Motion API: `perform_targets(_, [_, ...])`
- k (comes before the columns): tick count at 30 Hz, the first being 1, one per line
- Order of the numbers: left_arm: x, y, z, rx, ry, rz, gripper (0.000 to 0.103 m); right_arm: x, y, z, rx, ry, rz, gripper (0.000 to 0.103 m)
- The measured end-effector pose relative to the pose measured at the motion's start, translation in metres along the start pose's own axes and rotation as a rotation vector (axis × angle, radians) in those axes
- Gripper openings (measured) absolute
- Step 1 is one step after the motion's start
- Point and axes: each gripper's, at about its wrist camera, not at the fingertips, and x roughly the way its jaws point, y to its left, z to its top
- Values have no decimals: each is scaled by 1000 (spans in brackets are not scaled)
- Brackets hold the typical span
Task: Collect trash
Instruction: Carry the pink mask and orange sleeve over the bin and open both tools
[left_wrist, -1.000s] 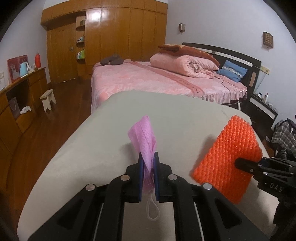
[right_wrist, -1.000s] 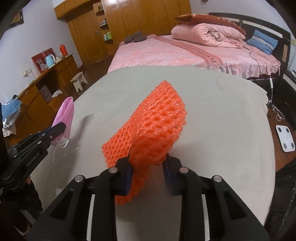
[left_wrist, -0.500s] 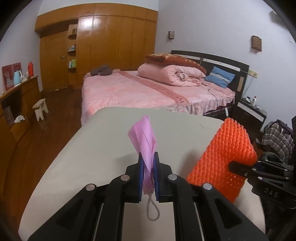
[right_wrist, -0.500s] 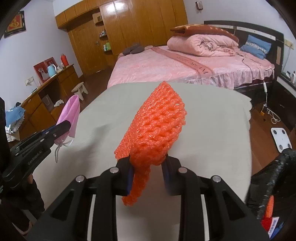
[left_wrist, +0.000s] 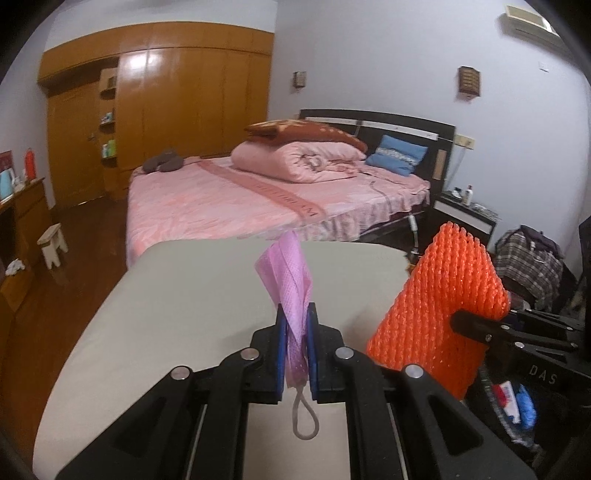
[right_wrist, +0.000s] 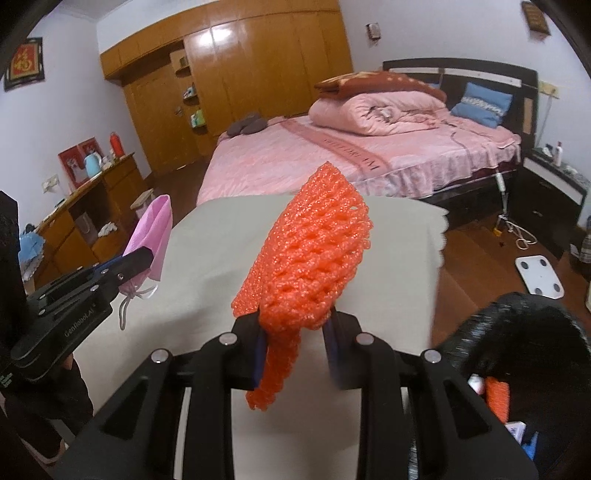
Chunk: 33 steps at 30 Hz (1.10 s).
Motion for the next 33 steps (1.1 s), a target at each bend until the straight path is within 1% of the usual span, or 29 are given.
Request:
perform_targets(3, [-1, -21, 2, 22, -3, -35, 10, -16, -16, -3, 13, -18, -28, 25])
perform_targets(9, [-4, -73, 3, 71, -6, -133, 10, -49, -51, -14, 53, -42, -95, 25])
perform_targets(17, [-8, -144, 2, 158, -23, -261, 10, -92, -98, -38, 107, -71, -196, 25])
perform_targets(20, [-8, -166, 0, 179, -26, -300, 10, -104, -114, -44, 115, -80, -230, 25])
perform_targets(23, [-6, -191, 0, 193, -24, -354, 10, -117, -134, -54, 130, -83, -272, 25])
perform_targets(27, [0, -218, -4, 224, -9, -415, 10, -129, -158, -70, 157, -76, -320, 25])
perform_targets(33, [13, -251, -16, 261, 29, -477, 10, -140, -186, -92, 195, -58, -379, 25])
